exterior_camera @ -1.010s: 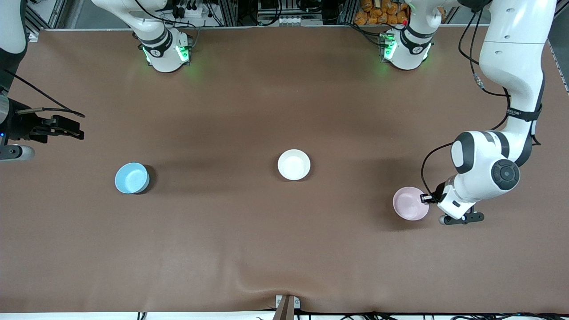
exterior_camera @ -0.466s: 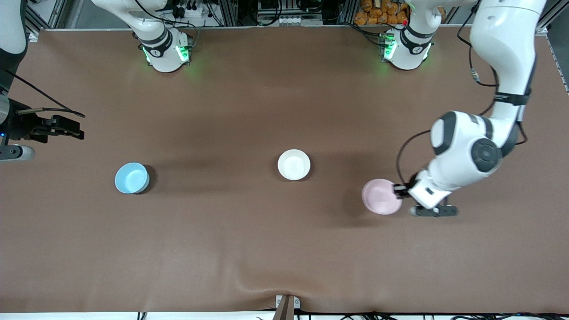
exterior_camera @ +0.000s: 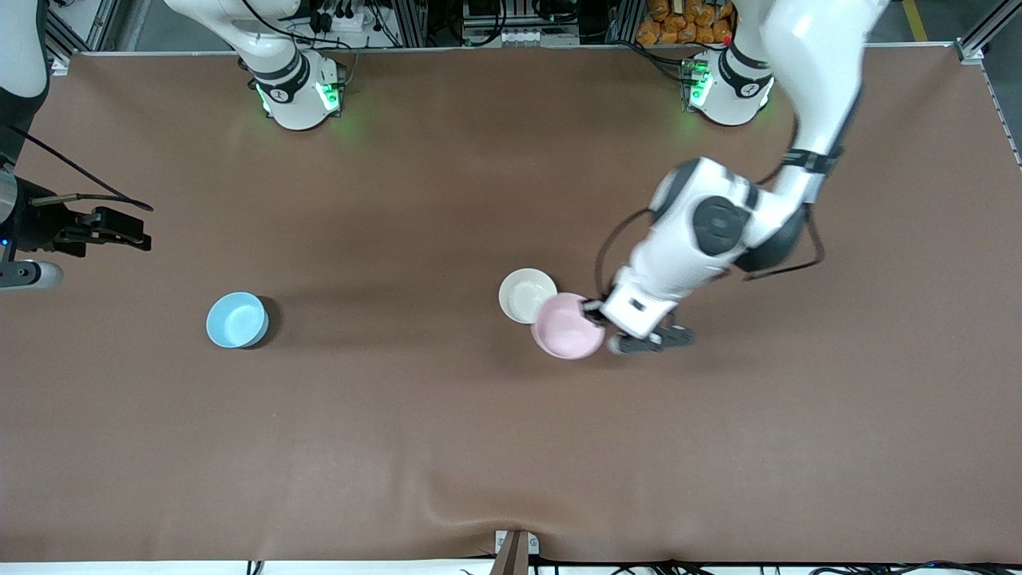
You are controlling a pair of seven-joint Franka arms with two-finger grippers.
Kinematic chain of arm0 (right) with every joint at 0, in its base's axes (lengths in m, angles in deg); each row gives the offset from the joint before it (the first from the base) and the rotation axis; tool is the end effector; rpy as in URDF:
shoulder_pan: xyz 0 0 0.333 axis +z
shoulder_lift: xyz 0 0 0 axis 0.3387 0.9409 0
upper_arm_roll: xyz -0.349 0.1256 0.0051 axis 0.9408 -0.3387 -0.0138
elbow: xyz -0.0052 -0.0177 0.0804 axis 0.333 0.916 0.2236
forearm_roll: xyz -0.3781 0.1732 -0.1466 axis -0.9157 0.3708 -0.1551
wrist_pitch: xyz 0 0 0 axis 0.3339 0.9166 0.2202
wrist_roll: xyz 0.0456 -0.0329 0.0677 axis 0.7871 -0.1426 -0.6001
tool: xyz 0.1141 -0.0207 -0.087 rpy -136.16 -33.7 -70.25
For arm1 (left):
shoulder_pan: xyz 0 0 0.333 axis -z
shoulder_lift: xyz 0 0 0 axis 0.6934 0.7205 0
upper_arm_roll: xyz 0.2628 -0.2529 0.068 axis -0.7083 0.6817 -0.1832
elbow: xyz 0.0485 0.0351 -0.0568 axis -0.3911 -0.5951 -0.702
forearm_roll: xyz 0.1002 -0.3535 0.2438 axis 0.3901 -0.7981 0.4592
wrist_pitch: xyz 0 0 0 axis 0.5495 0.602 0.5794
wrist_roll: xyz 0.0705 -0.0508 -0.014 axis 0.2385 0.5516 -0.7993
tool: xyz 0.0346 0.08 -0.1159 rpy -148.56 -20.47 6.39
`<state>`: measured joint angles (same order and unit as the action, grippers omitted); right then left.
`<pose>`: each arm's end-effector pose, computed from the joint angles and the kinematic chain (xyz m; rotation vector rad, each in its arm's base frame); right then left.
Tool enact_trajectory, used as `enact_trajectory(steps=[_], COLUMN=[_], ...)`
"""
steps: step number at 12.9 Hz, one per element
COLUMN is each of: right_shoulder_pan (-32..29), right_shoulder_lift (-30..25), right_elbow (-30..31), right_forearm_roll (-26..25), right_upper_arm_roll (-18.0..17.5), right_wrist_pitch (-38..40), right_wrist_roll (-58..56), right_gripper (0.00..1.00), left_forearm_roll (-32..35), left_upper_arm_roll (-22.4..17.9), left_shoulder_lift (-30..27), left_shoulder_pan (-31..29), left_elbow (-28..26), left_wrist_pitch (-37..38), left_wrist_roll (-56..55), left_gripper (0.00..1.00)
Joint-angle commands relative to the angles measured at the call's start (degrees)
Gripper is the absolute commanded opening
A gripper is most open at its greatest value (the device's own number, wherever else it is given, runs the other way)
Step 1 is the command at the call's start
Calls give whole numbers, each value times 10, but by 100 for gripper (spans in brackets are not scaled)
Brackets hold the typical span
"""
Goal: Stack pink and blue bowls on white bowl
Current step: 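Carry the pink bowl with the left gripper onto the white bowl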
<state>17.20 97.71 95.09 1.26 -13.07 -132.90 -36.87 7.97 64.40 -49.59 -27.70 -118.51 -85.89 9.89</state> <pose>0.6409 -0.0237 0.5871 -3.0955 -0.1169 0.2083 0.6461 -0.4186 0.3319 2.8716 0.2816 -0.0147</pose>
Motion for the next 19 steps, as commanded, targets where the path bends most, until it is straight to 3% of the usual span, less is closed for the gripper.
enact_trajectory(steps=[1, 5, 12, 13, 14, 16, 19], right_shoulder_pan=[-7, -9, -13, -15, -17, -17, -16], right_shoulder_lift=[-3, -3, 0, 0, 1, 2, 6], right_elbow=[0, 0, 0, 0, 0, 0, 38], right_forearm_roll=[3, 3, 0, 0, -1, -3, -21], right_upper_arm_roll=[-5, -5, -5, -5, -5, -5, -5], right_wrist_pitch=[4, 4, 1, 1, 1, -2, -45], right_wrist_roll=[6, 6, 0, -1, -3, -3, -1], right_gripper=[100, 100, 100, 100, 100, 100, 100], left_forearm_roll=[-7, -1, 1, 2, 9, 40, 70], left_upper_arm_roll=[-4, -5, -6, -6, -6, -7, -14], left_shoulder_lift=[21, 36, 36, 37, 37, 30, -24], left_shoulder_pan=[18, 62, 68, 68, 66, 63, 32], left_elbow=[5, -16, -57, -56, -56, -50, -24], left_wrist_pitch=[7, 7, 8, 7, 8, 21, 128], left_wrist_roll=[-52, -166, -169, -168, -167, -166, -166], left_gripper=[0, 0, 0, 4, 99, 100, 100])
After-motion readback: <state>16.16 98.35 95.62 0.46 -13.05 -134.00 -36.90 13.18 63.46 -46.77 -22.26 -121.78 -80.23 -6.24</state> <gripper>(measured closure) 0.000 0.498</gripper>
